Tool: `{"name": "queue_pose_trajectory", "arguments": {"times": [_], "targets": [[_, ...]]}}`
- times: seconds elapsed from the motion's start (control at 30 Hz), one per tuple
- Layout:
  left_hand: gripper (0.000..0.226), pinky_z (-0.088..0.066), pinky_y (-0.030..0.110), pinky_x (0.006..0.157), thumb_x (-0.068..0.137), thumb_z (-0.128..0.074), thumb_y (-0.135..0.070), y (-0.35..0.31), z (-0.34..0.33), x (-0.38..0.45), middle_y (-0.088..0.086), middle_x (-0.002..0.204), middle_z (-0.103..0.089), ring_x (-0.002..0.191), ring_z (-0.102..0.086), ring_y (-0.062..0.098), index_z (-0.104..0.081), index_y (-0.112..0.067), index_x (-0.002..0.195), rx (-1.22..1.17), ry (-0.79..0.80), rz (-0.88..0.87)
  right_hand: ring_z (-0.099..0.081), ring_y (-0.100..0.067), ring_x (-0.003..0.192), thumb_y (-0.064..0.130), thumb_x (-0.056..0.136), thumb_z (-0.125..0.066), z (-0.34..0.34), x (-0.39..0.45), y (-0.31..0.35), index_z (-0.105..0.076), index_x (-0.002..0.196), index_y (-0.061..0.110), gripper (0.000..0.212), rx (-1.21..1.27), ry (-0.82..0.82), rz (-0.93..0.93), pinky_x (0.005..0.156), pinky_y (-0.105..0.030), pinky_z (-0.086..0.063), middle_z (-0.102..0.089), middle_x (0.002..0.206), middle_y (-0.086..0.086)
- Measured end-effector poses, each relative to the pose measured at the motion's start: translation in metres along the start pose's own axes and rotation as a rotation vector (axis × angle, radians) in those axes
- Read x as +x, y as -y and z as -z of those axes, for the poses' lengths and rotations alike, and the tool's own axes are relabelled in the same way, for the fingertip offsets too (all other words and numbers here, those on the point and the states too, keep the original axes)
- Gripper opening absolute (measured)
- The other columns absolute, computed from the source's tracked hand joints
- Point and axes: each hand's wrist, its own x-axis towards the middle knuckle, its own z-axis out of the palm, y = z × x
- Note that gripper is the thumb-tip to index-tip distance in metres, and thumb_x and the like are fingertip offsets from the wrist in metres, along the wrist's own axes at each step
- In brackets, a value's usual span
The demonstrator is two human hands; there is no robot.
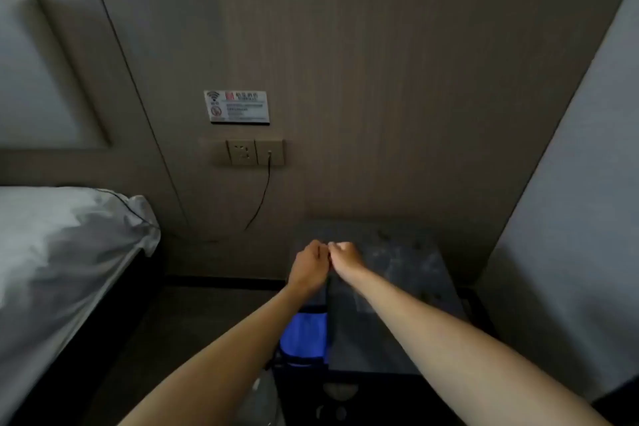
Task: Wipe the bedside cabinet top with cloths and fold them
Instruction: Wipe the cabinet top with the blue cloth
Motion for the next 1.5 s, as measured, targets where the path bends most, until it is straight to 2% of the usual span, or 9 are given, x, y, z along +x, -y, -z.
{"name": "queue_pose_trajectory", "arguments": {"times": [0.1,0.2,0.27,0.33,0.4,0.47,0.63,1.07,1.5], "targets": [[0.021,-0.045,0.035,0.07,0.099,-0.044,-0.028,0.038,-0.012,0.008,0.009,0.099,-0.066,0.089,-0.063,0.028,-0.054,-0.015,0.086,0.178,-0.015,0.046,-0.062,-0.028,0.096,0.018,0.102,-0.039,-0.024,0.016,-0.027,-0.053,0.073,0.015,0.032,-0.175,0.01,0.013,0.076,-0.032,-0.041,-0.063,0.094,-0.013],[0.019,-0.051,0.045,0.083,0.099,-0.045,-0.03,0.072,-0.023,0.007,0.004,0.113,-0.058,0.102,-0.06,0.026,-0.058,-0.016,0.1,0.308,0.059,-0.004,-0.062,-0.029,0.105,0.019,0.099,-0.043,-0.049,0.017,-0.052,-0.061,0.098,0.011,0.019,-0.302,0.053,0.015,0.08,-0.032,-0.044,-0.065,0.109,-0.013],[0.03,-0.043,0.041,0.103,0.103,-0.042,-0.025,0.088,-0.027,0.015,0.007,0.136,-0.051,0.128,-0.05,0.028,-0.056,-0.013,0.126,0.405,0.108,-0.083,-0.056,-0.028,0.118,0.019,0.1,-0.042,-0.063,0.023,-0.062,-0.059,0.116,0.01,0.025,-0.39,0.081,0.101,0.096,-0.034,-0.044,-0.058,0.125,-0.013],[0.049,-0.019,0.034,0.121,0.104,-0.038,-0.02,0.108,-0.032,0.024,0.012,0.158,-0.03,0.149,-0.022,0.027,-0.035,-0.003,0.149,0.582,0.213,-0.152,-0.037,-0.027,0.141,0.017,0.102,-0.039,-0.075,0.029,-0.074,-0.043,0.143,0.006,0.042,-0.526,0.158,0.16,0.116,-0.036,-0.03,-0.041,0.149,-0.013],[0.062,-0.009,0.037,0.124,0.103,-0.034,-0.024,0.128,-0.038,0.03,0.012,0.166,-0.007,0.153,0.0,0.025,-0.012,-0.004,0.157,0.746,0.312,-0.127,-0.009,-0.026,0.152,0.015,0.104,-0.037,-0.084,0.033,-0.084,-0.015,0.156,0.004,0.057,-0.659,0.257,0.161,0.123,-0.038,-0.013,-0.011,0.165,-0.011],[0.07,-0.01,0.039,0.124,0.103,-0.036,-0.027,0.14,-0.044,0.032,0.008,0.166,0.009,0.153,0.01,0.023,0.003,-0.007,0.157,0.797,0.359,-0.035,0.004,-0.026,0.153,0.014,0.104,-0.04,-0.09,0.037,-0.096,0.001,0.156,0.003,0.067,-0.749,0.285,0.162,0.124,-0.039,-0.008,0.006,0.166,-0.012],[0.078,-0.007,0.039,0.125,0.102,-0.04,-0.028,0.139,-0.052,0.036,0.008,0.165,0.018,0.152,0.015,0.024,0.013,-0.009,0.156,0.896,0.371,-0.029,0.008,-0.029,0.152,0.021,0.1,-0.051,-0.098,0.041,-0.109,0.008,0.155,0.001,0.083,-0.932,0.227,0.245,0.122,-0.04,-0.002,0.011,0.164,-0.016],[0.078,-0.003,0.039,0.125,0.102,-0.039,-0.032,0.129,-0.071,0.035,0.005,0.164,0.021,0.151,0.018,0.021,0.014,-0.012,0.156,0.868,0.361,0.005,0.008,-0.027,0.153,0.033,0.105,-0.033,-0.083,0.045,-0.117,0.006,0.156,0.003,0.07,-1.042,0.219,0.237,0.124,-0.041,0.003,0.009,0.165,-0.015],[0.083,0.001,0.04,0.124,0.102,-0.044,-0.027,0.079,-0.125,0.021,0.009,0.162,0.025,0.151,0.018,0.024,0.02,-0.01,0.153,1.039,0.398,0.0,0.01,-0.027,0.152,0.029,0.102,-0.04,-0.016,0.026,-0.144,0.008,0.156,0.002,0.076,-1.118,0.245,0.232,0.124,-0.042,0.001,0.012,0.164,-0.016]]}}
